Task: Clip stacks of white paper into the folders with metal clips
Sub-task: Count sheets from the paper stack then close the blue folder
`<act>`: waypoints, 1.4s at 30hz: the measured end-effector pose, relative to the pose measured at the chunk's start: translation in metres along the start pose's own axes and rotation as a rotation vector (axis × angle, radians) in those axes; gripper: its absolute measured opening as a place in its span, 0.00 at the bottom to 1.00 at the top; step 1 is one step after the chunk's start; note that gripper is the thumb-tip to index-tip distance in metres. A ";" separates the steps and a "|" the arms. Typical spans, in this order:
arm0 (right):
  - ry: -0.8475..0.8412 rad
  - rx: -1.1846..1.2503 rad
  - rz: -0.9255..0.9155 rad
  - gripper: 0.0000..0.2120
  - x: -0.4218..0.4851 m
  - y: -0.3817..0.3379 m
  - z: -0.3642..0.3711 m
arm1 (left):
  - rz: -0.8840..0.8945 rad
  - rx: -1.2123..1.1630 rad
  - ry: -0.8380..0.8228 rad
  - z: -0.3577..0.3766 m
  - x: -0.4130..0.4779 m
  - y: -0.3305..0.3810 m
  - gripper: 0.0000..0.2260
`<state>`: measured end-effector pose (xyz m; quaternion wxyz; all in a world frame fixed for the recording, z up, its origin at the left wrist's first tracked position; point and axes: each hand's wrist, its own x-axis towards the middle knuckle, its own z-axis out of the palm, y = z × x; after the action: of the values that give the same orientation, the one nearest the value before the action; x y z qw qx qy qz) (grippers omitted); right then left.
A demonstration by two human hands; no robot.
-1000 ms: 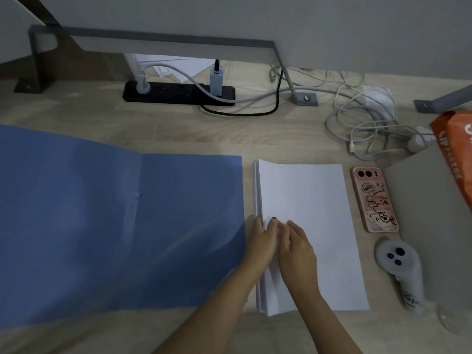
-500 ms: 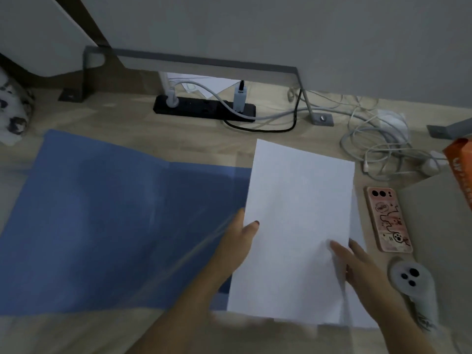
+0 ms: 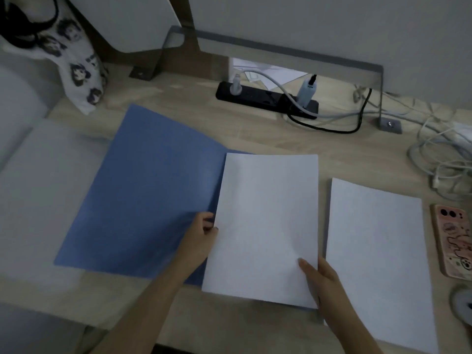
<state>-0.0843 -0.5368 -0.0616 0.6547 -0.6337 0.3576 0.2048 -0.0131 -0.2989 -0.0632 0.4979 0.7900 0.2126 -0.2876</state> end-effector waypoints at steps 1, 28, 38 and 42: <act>0.016 -0.017 -0.014 0.12 0.003 0.001 0.001 | -0.002 0.011 -0.008 -0.003 -0.003 -0.007 0.13; 0.056 -0.069 -0.091 0.14 0.012 0.011 0.015 | -0.095 -0.259 0.105 -0.020 -0.056 -0.093 0.09; 0.060 -0.080 -0.120 0.14 0.013 0.010 0.018 | 0.011 -0.011 0.092 -0.016 -0.054 -0.093 0.08; 0.009 -0.085 -0.072 0.16 0.013 0.008 0.014 | -0.077 -0.285 0.079 -0.013 -0.044 -0.081 0.08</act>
<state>-0.0783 -0.5246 -0.0776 0.6325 -0.6742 0.3287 0.1934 -0.0928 -0.2557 -0.0834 0.5848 0.7134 0.3010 -0.2419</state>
